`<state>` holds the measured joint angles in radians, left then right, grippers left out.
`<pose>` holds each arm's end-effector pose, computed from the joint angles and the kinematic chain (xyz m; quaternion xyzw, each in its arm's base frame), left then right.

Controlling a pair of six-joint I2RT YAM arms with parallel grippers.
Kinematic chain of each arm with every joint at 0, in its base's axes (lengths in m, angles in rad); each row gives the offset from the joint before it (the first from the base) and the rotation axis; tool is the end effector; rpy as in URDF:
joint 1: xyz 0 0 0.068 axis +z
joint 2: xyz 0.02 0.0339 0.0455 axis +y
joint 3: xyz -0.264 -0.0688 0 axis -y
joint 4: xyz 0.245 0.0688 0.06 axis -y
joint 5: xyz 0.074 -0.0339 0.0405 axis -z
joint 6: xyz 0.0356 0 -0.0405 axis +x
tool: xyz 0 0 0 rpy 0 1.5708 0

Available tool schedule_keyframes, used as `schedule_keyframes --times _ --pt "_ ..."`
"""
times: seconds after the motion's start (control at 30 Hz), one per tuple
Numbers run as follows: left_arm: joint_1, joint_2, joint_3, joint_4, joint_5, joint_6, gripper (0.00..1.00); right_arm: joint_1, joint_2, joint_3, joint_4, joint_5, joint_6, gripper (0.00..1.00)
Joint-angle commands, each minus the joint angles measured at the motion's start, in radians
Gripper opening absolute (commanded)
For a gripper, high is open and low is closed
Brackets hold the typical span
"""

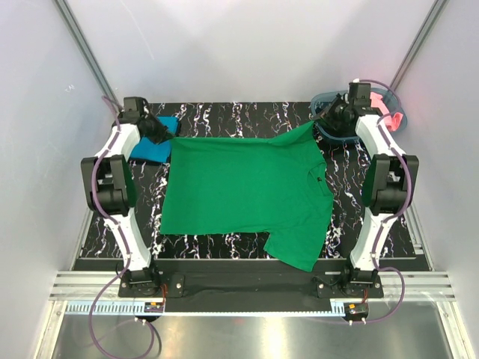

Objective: Fold and stack the t-shirts
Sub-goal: Fold the tshirt

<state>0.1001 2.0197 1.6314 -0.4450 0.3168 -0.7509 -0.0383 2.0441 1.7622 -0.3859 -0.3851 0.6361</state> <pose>0.4554 0.0346 0.2343 -0.3284 0.8624 -0.2532 0.2902 0.4765 -0.0049 0.2717 0.2134 0.8611 0.2907 0.3586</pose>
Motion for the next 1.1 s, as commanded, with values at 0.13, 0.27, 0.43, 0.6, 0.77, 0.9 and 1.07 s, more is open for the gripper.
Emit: schedule_keyframes --times 0.13,0.27,0.43,0.6,0.77,0.9,1.07 --pt "0.018 -0.128 -0.094 -0.026 -0.013 0.087 0.00 0.000 -0.191 -0.162 -0.064 0.043 -0.072 0.00" --pt "0.020 -0.164 -0.168 -0.017 -0.013 0.107 0.00 -0.009 -0.272 -0.297 -0.064 0.069 -0.076 0.00" --pt "0.021 -0.187 -0.215 -0.027 -0.005 0.136 0.00 -0.012 -0.324 -0.369 -0.091 0.103 -0.107 0.00" --pt "0.018 -0.211 -0.280 -0.032 -0.002 0.153 0.00 -0.012 -0.371 -0.481 -0.077 0.101 -0.096 0.00" --pt "0.020 -0.226 -0.321 -0.047 -0.013 0.173 0.00 -0.026 -0.415 -0.563 -0.093 0.156 -0.082 0.00" --pt "0.020 -0.214 -0.318 -0.087 -0.031 0.196 0.00 -0.028 -0.415 -0.575 -0.128 0.160 -0.099 0.00" --pt "0.019 -0.219 -0.337 -0.092 -0.025 0.202 0.00 -0.029 -0.435 -0.618 -0.128 0.176 -0.099 0.00"
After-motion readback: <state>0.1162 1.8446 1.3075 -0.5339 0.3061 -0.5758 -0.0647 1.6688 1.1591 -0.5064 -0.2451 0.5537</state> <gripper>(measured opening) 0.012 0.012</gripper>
